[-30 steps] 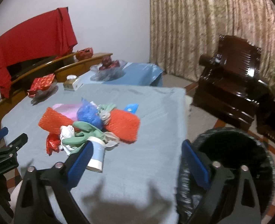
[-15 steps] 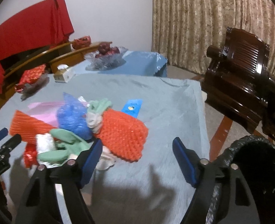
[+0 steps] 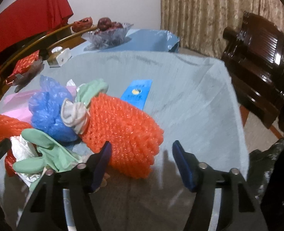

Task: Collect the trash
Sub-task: 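Grasp an orange foam net with the left tool while the right tool grasps another orange foam net, then carry both held orange foam nets over the black trash bin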

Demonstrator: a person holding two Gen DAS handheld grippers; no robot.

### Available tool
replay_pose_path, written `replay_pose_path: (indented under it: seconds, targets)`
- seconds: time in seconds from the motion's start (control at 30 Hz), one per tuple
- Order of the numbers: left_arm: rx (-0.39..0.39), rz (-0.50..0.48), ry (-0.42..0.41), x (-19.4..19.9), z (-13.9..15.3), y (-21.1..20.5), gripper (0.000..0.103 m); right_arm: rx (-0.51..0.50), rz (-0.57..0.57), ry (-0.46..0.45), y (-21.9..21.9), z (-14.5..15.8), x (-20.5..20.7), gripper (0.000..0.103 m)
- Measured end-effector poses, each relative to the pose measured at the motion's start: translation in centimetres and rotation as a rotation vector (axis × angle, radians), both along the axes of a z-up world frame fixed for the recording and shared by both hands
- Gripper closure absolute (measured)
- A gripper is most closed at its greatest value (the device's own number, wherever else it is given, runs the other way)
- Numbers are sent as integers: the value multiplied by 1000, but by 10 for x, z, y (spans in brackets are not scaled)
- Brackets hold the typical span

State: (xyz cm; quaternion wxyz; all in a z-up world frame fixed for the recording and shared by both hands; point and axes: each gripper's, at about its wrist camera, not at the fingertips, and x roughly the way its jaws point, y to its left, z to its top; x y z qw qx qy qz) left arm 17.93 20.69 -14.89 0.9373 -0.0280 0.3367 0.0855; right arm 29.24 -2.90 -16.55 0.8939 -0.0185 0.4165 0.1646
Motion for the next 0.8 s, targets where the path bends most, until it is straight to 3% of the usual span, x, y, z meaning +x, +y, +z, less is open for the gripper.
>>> replay_pose_path:
  seconds: [0.1, 0.17, 0.23, 0.37, 0.8]
  targets:
    - [-4, -11, 17, 1, -2, -2, 67, 30, 30, 0, 1, 2, -2, 73]
    - [2, -10, 21, 0, -1, -3, 79, 38, 39, -20, 2, 8, -7, 77]
    - [-19, -15, 11, -3, 2, -2, 87, 49, 35, -39, 0, 15, -13, 78]
    - [-20, 4, -19, -9, 14, -1, 91, 49, 28, -96, -4, 36, -27, 79]
    - [-40, -58, -137, -41, 62, -34, 91, 57, -8, -209, -28, 84, -63, 79]
